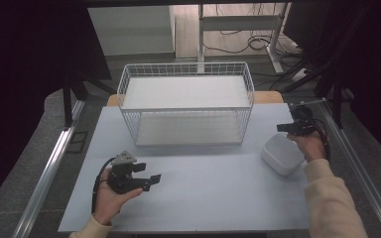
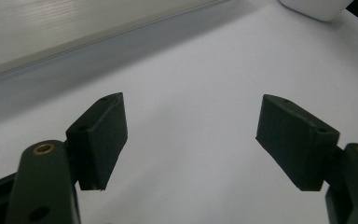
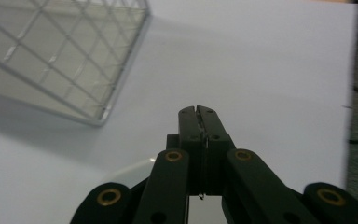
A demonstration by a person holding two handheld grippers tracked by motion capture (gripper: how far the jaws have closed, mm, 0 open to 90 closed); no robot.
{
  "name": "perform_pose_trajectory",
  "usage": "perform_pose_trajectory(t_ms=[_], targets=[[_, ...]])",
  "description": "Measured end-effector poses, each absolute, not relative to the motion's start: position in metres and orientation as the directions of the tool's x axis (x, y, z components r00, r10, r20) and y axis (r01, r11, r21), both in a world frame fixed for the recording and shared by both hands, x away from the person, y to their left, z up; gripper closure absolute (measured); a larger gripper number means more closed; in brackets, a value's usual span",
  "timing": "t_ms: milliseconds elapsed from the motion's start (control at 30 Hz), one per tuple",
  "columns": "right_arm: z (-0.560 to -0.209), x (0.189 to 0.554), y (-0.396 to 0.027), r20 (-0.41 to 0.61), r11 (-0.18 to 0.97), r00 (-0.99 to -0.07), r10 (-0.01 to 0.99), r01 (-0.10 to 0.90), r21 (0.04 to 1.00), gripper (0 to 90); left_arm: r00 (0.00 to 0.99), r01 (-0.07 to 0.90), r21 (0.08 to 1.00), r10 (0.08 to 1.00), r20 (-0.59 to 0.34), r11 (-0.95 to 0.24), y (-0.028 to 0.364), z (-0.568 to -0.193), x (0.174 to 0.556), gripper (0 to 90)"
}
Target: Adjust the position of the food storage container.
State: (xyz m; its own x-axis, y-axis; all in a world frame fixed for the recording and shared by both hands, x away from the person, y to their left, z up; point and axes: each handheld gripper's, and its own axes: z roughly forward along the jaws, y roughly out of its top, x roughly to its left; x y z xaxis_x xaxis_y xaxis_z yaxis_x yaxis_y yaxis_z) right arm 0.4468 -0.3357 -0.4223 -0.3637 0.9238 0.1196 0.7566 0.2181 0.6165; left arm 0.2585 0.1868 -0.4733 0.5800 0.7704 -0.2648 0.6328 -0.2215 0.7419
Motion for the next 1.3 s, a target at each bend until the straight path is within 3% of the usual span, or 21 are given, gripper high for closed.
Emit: perform_pose_trajectory(t_ms=[233, 633, 867, 1300], targets=[[-0.422, 0.446, -0.373, 0.078, 0.199, -0.306, 0.949, 0.77, 0.606, 89.6, 0.579, 0.633, 0.741, 0.773, -0.261, -0.224, 0.187, -0.473, 0.259, 24.0], [-0.458, 0.444, -0.397, 0.031, 0.252, -0.31, 0.95, 0.821, 0.512, 89.7, 0.576, 0.632, 0.742, 0.776, -0.258, -0.223, 0.188, -0.472, 0.259, 23.9], [-0.457, 0.434, -0.391, 0.007, 0.317, -0.367, 0.93, 0.812, 0.49, 89.8, 0.574, 0.631, 0.745, 0.777, -0.259, -0.218, 0.189, -0.471, 0.259, 23.9], [-0.463, 0.398, -0.358, 0.057, 0.398, -0.475, 0.878, 0.792, 0.462, 89.7, 0.579, 0.626, 0.75, 0.773, -0.261, -0.215, 0.187, -0.468, 0.257, 24.0]])
